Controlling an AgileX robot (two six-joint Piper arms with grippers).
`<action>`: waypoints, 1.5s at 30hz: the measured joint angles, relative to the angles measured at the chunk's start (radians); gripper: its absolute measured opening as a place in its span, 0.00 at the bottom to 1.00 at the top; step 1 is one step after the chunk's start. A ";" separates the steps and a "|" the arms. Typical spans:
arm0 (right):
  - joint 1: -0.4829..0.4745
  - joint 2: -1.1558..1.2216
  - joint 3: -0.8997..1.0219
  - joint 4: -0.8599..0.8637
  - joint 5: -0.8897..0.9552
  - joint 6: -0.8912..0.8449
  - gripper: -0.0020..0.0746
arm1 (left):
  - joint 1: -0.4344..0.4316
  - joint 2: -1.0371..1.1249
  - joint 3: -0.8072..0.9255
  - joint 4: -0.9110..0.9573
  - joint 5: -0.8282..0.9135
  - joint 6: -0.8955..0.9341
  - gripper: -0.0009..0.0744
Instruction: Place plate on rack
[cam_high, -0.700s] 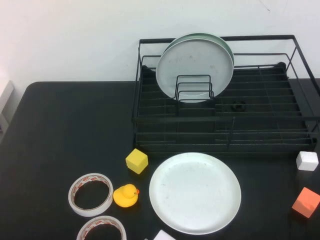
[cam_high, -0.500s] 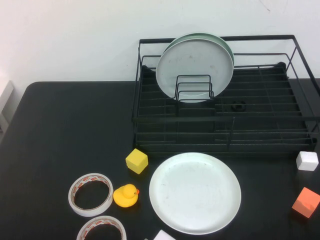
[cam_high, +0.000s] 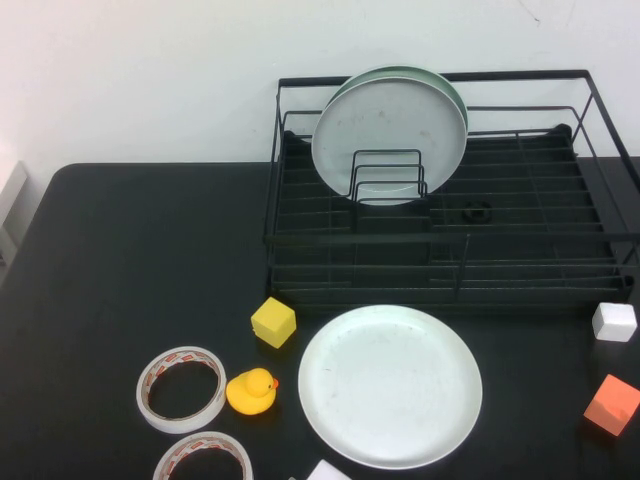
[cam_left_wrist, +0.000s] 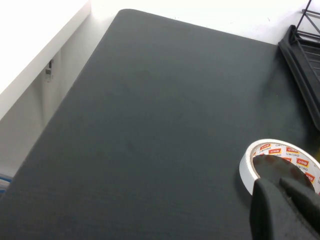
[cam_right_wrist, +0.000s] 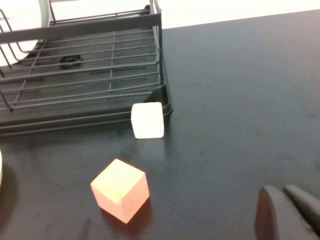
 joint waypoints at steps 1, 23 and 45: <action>0.000 0.000 0.000 0.000 0.000 0.000 0.02 | 0.000 0.000 0.000 0.000 0.000 0.000 0.01; 0.000 0.000 0.000 0.002 0.000 0.000 0.02 | 0.000 0.000 0.002 -0.584 -0.100 -0.253 0.01; 0.000 0.000 0.000 0.002 0.000 0.000 0.02 | 0.000 0.224 -0.412 -0.515 0.242 0.392 0.01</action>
